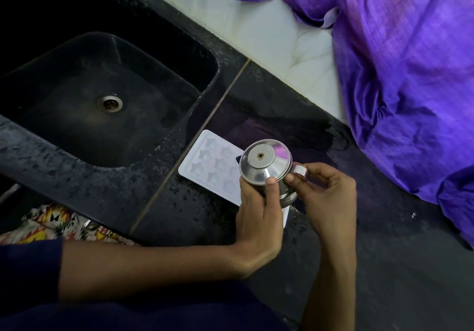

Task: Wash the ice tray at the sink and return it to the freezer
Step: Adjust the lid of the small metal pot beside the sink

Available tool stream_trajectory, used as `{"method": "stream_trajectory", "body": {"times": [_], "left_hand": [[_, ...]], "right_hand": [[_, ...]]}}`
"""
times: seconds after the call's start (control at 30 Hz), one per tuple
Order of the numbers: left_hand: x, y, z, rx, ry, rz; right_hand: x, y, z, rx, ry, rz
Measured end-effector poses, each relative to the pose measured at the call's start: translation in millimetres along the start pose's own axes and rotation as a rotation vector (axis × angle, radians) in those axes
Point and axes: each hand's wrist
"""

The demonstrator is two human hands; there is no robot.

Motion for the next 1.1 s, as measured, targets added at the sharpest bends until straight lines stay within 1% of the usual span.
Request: {"method": "stream_trajectory", "body": {"times": [0.13,0.23,0.33,0.63,0.8,1.1], "left_hand": [[0.7,3.1,-6.8,0.024,0.094,0.005],[-0.8,5.8,-9.7,0.028,0.151,0.025],[-1.9,6.6,-11.7,0.032,0.173,0.035],[-1.4,5.0,-13.1,0.034,0.176,0.022],[-0.1,4.1,-13.2,0.031,0.171,0.016],[1.3,2.4,-13.3,0.022,0.116,0.012]], "right_hand": [[2.2,-3.0,-3.7,0.049,0.008,-0.123],[2.5,-4.3,-6.3,0.056,-0.004,-0.144],[1.8,-3.6,-7.7,0.047,-0.035,-0.153],[3.4,-3.3,-8.9,0.05,-0.061,-0.168],[5.4,-3.5,-11.0,0.06,-0.035,-0.172],[7.6,0.2,-13.8,0.053,-0.014,-0.128]]}}
Point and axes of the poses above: each hand's wrist, its own z-axis towards the middle knuckle, its own y-axis out of the back of the hand, x = y × z, and after that the axes turned 13 degrees about z, right-handed
